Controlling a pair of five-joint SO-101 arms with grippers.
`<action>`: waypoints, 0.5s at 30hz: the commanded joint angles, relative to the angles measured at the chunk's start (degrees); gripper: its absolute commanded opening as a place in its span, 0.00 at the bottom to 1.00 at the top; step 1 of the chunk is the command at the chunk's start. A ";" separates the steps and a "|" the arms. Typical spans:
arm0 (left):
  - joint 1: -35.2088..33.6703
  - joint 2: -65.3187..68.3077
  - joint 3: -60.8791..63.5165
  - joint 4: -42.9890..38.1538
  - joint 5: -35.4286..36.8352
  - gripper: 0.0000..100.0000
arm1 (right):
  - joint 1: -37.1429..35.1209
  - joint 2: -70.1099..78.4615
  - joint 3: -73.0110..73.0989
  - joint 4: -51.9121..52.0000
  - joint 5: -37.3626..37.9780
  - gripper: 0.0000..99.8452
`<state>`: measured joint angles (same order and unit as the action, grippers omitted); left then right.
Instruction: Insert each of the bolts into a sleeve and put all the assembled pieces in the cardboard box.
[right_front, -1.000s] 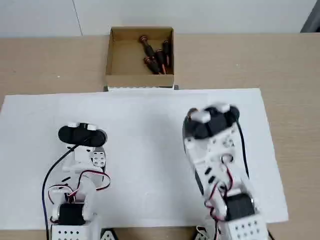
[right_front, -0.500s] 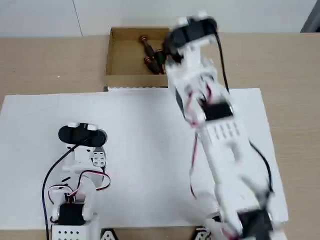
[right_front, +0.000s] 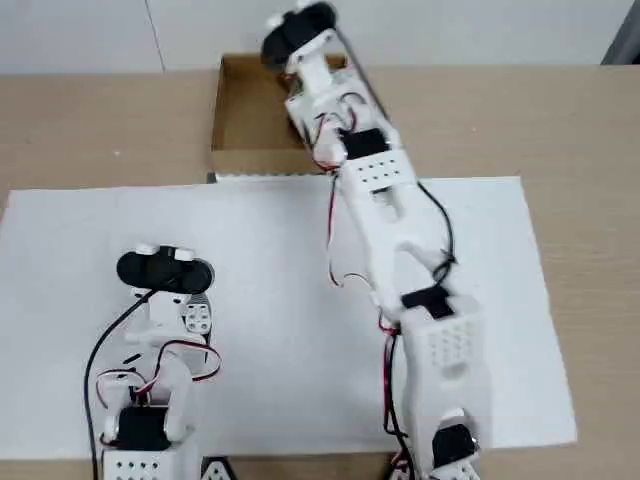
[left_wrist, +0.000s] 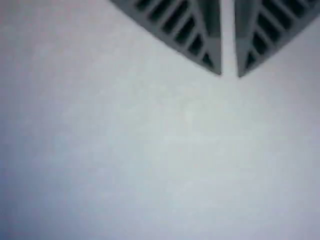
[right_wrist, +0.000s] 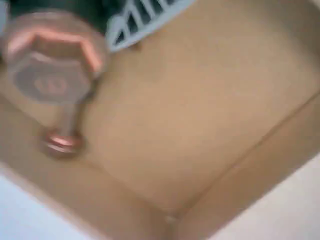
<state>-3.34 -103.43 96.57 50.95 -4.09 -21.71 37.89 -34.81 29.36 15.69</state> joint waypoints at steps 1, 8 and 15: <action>-0.35 -0.62 -0.22 0.18 -0.35 0.01 | -1.89 5.32 -11.60 -1.89 1.23 0.00; -0.35 -0.62 -0.22 0.18 -0.35 0.01 | -3.12 17.80 -26.11 -1.36 1.49 0.00; -0.35 -0.62 -0.22 0.18 -0.35 0.01 | -3.03 20.70 -30.15 -1.27 4.84 0.00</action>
<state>-3.34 -103.43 96.57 50.95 -4.09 -24.44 60.04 -60.57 29.36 19.56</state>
